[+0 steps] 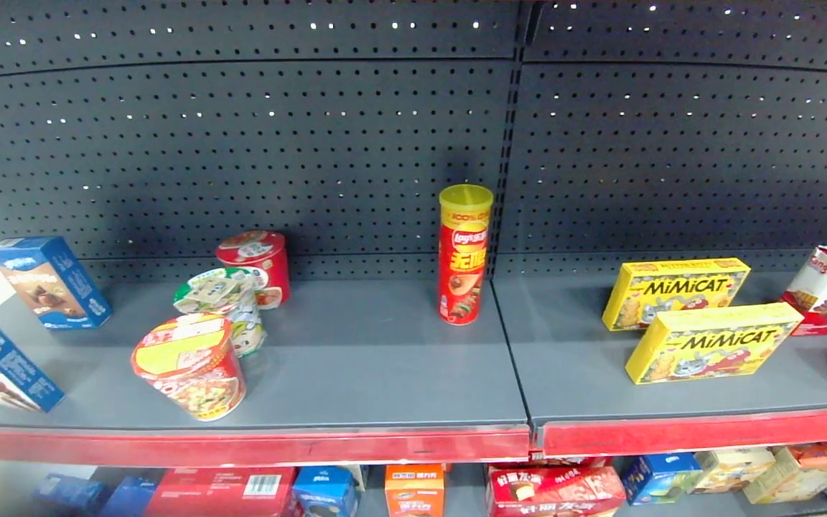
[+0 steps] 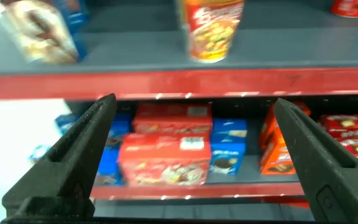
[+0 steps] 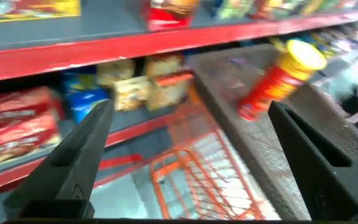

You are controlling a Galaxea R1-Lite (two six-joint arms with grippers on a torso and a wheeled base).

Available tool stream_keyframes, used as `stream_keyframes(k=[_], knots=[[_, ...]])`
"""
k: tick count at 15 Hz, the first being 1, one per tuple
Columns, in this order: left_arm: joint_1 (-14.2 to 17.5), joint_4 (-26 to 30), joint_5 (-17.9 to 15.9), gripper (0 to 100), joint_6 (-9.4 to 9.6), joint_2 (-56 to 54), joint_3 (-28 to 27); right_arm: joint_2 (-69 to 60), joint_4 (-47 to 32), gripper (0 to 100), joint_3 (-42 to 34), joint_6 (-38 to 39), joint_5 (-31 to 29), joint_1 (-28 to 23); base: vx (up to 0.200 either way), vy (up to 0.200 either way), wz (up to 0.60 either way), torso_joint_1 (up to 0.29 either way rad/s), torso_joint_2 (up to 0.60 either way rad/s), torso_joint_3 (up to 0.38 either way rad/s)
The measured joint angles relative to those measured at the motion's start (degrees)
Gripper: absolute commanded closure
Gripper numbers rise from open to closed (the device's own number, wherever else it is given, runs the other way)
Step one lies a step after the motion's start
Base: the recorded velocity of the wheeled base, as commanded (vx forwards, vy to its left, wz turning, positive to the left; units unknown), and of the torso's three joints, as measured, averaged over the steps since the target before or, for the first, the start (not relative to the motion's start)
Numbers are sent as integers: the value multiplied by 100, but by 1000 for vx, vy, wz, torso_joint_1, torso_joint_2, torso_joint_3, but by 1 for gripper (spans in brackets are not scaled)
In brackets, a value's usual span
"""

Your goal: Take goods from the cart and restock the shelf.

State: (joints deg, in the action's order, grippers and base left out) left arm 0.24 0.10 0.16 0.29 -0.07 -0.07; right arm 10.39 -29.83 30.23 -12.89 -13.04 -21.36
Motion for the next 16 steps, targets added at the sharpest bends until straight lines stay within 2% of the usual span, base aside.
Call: stream_keyframes(k=[2,6,9,12,16], knots=[[0,0,0,0,-5,0,0,-57,11,0,16,-85,38,26,0,0,-600,15,2,0],[0,0,5,0,0,0,0,-121,11,0,16,-255,188,39,0,0,0,0,0,0],[0,-5,16,0,24,0,5,-133,13,0,9,-260,213,57,-200,0,0,17,2,2],[0,-2,9,0,2,0,7,-146,11,0,-22,-257,221,91,0,0,0,0,0,0],[0,1,2,0,-2,0,0,-152,5,0,-80,-249,174,85,0,0,-600,6,6,-1]])
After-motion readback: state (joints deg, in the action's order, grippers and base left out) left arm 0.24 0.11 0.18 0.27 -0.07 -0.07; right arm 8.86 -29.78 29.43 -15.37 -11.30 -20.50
